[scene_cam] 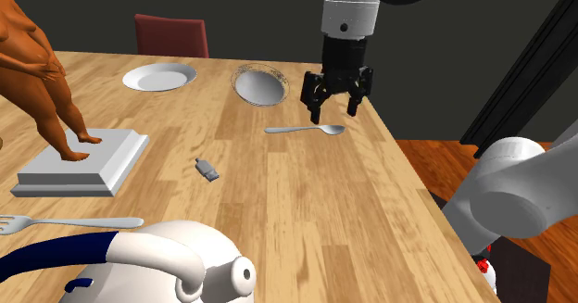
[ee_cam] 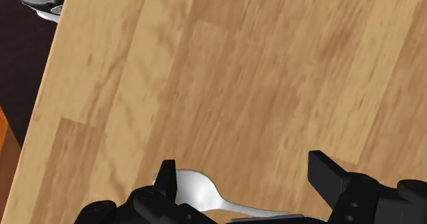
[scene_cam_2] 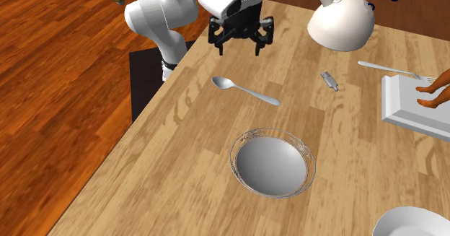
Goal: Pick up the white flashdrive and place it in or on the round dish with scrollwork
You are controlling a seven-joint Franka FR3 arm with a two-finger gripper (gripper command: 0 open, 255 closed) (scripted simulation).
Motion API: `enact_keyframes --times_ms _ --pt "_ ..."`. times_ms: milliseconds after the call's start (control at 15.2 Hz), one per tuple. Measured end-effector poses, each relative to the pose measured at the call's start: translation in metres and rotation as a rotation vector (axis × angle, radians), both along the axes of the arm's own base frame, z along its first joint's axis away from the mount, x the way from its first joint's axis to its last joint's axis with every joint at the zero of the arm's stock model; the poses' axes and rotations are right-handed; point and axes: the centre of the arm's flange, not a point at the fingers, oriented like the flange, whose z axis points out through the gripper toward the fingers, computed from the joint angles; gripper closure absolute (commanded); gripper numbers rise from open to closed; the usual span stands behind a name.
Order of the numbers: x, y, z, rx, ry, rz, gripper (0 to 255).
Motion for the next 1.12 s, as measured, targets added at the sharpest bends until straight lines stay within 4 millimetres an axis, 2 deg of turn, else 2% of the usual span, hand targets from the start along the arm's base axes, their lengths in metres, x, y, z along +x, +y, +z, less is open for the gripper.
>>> enact_keyframes --times_ms 396,1122 --pt "0.018 0.075 -0.009 -0.013 -0.034 -0.042 0" --pt "0.068 0.204 -0.026 -0.036 -0.097 -0.118 0"
